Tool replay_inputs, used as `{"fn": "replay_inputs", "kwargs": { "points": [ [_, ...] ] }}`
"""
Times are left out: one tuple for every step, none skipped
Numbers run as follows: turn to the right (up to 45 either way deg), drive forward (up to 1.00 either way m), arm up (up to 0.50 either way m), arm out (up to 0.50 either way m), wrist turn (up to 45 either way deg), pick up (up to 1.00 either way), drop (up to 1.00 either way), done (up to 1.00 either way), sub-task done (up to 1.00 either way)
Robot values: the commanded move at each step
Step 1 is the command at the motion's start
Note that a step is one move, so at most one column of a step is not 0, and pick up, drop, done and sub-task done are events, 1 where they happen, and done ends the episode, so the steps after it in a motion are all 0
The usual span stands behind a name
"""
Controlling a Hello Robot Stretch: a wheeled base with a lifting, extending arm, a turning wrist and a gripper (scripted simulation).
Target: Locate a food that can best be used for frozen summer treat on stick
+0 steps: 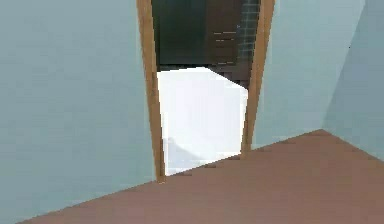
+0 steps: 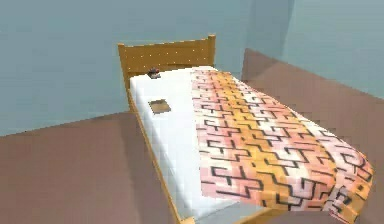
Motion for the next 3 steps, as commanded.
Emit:
{"fn": "replay_inputs", "kwargs": {
  "points": [
    [12.0, 0.0, 0.0, 0.0, 0.0, 0.0, 0.0, 0.0, 0.0],
    [0.0, 1.0, 0.0, 0.0, 0.0, 0.0, 0.0, 0.0, 0.0],
    [3.0, 0.0, 0.0, 0.0, 0.0, 0.0, 0.0, 0.0, 0.0]
  ]
}}
